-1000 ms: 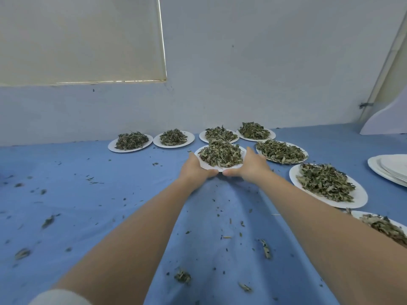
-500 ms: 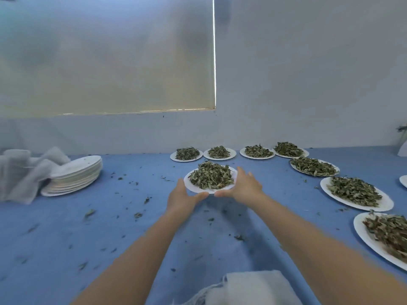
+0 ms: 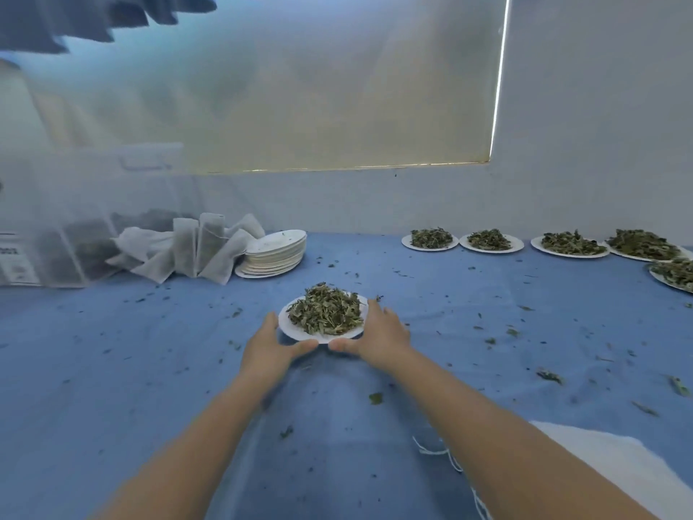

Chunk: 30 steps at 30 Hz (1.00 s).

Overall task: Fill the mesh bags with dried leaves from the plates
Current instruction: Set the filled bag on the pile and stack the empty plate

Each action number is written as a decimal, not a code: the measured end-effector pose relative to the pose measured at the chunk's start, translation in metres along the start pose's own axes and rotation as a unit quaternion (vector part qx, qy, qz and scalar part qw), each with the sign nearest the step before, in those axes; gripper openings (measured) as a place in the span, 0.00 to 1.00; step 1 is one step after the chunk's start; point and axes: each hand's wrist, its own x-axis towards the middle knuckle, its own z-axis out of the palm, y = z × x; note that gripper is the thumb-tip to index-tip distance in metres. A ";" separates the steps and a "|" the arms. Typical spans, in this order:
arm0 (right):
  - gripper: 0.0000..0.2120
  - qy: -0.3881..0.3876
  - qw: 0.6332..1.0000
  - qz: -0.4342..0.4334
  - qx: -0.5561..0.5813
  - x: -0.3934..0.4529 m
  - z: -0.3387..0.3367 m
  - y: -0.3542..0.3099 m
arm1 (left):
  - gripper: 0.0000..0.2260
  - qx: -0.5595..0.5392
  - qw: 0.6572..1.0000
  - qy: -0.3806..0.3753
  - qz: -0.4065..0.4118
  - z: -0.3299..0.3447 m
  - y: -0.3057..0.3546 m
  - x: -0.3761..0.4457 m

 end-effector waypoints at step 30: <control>0.21 -0.139 0.950 0.023 -0.279 -0.156 -0.149 0.117 | 0.07 0.156 0.907 -0.342 0.188 0.117 0.166 -0.147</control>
